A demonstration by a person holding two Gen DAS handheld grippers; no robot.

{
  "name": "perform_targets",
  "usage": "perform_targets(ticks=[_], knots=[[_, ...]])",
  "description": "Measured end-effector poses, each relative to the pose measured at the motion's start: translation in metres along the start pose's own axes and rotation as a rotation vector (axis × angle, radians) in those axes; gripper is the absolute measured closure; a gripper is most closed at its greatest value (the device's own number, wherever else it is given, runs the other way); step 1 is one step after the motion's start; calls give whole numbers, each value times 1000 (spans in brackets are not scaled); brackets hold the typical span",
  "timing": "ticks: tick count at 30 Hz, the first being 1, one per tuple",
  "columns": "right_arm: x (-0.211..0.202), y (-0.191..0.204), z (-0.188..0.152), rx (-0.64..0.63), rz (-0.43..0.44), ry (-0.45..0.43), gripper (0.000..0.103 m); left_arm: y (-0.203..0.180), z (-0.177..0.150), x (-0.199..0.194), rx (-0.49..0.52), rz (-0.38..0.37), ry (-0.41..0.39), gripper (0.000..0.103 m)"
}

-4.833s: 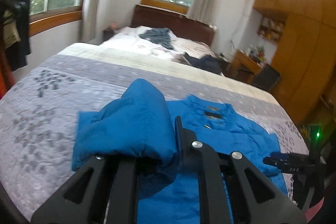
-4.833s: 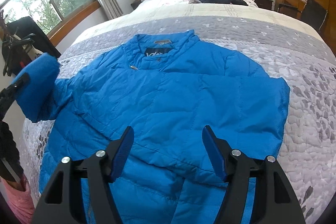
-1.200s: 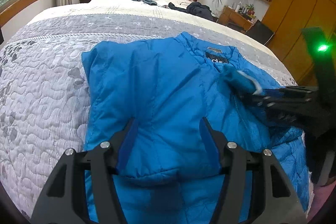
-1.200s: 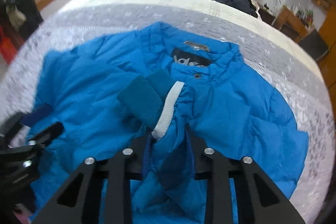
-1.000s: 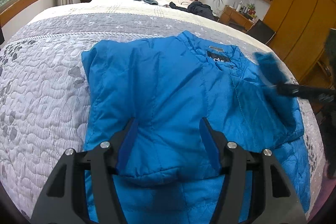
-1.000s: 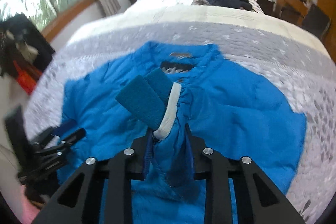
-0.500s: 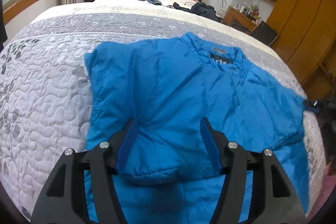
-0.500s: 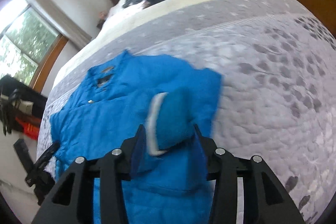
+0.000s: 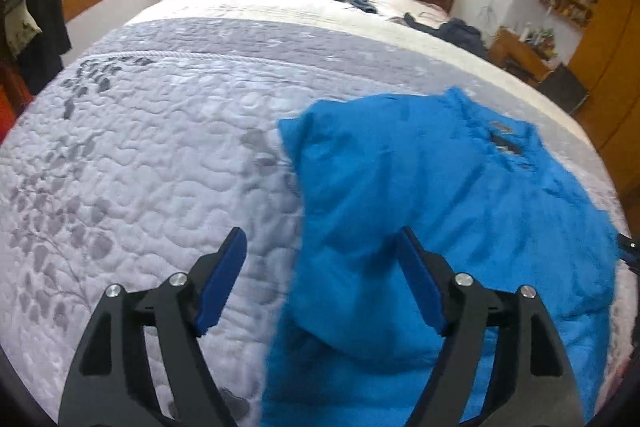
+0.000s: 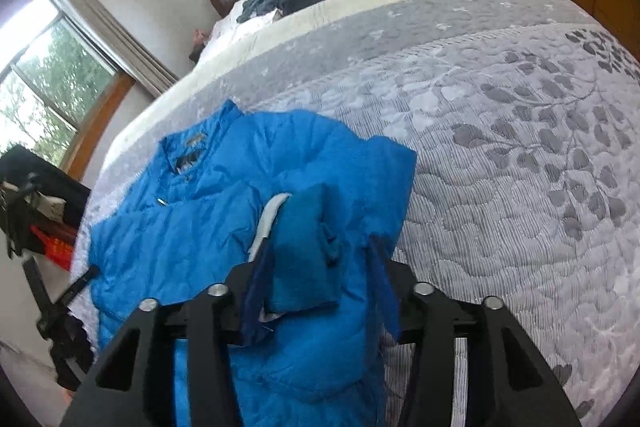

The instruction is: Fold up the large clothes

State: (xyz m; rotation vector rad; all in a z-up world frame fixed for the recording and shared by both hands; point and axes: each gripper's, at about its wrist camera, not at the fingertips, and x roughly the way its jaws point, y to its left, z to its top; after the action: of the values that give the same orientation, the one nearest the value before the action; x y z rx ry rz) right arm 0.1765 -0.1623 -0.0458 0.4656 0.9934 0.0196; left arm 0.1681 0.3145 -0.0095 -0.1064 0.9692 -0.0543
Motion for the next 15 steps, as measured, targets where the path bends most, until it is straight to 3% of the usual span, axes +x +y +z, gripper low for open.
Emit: perform_targets(ticks=[1,4,5,9,15], knots=[[1,0,-1,-4,-10,3,65,1,0,3,0,-7,5,24],[-2,0,-2,-5,-12,-8,78,-2,0,7,-1,-47,17,43],[-4,1,-2,-13,-14,-14,80,-3,0,7,-1,-53,20,45],[1,1,-5,-32,-39,2,80,1,-1,11,16,-19,23,43],[11,-1,-12,-51,-57,21,75,13,0,11,-34,-61,37,39]])
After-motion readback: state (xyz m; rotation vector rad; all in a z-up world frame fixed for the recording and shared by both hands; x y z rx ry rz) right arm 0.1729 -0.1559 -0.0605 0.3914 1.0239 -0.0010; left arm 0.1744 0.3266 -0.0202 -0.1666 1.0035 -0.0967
